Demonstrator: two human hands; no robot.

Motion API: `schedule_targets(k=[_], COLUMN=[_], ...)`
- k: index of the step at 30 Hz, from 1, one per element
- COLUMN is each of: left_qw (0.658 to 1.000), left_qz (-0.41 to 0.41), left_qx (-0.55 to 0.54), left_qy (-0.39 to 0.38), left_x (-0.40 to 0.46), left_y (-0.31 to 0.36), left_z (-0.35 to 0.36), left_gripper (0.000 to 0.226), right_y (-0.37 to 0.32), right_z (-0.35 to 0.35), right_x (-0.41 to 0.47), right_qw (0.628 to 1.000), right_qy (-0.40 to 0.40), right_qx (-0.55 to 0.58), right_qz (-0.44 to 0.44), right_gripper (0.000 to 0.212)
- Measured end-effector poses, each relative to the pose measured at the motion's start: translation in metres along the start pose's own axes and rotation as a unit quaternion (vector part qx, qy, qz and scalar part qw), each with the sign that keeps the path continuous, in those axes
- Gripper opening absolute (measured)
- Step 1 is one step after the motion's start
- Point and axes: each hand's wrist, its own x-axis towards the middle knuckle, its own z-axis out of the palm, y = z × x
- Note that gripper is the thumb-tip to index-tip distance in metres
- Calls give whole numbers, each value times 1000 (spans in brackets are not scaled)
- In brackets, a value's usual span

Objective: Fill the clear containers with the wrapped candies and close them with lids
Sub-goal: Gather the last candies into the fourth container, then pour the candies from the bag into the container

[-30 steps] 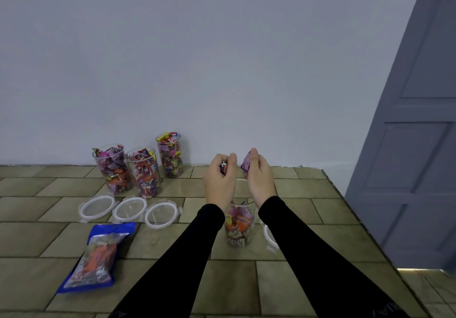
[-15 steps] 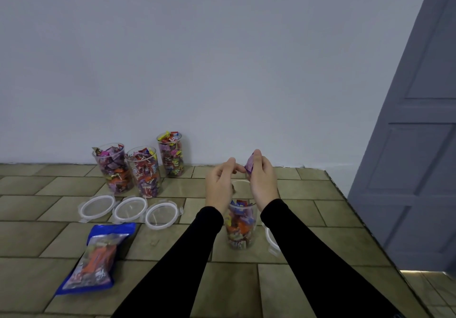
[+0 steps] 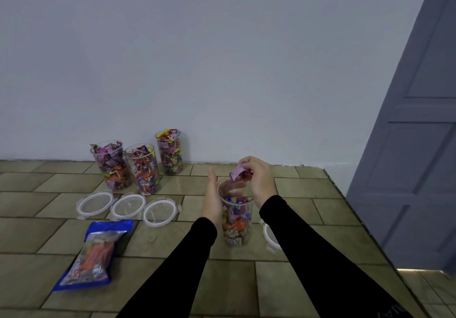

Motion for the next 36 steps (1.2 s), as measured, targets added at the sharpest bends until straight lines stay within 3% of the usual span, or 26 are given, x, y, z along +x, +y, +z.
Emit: schedule_targets(k=[9,12,15,20,26,31,36], left_qw=[1000,1000,1000,998,971,954,899], left_qz=[1,2,0,12,119,123,102], left_qx=[-13,-9,7,54,203,247,356], left_qy=[-26,-13,-19,13,36,113,233], left_x=[7,10,10,6,-16,-32,-48], left_y=[-4,-4,-4,5,30,40,51], left_z=[-1,-3,-4,-6,-37,-92,-156], left_gripper=[86,84,80,81,32,21,20], right_y=[-6,-6,-4,4,-3,23,77], right_z=[-1,-1,0,4,38,83,124], right_x=[-10,-12,-11,-1,-6,-30,-40], right_qw=[999,998,995,980,940,900,885], right_qy=[-45,-56,-67,-56,-99,-203,-279], right_qx=[-23,-18,-57,-173,-281,-328,-367], right_qz=[8,-10,-36,-84,-169,-204,-70], right_gripper=[33,27,15,14,13,13,6])
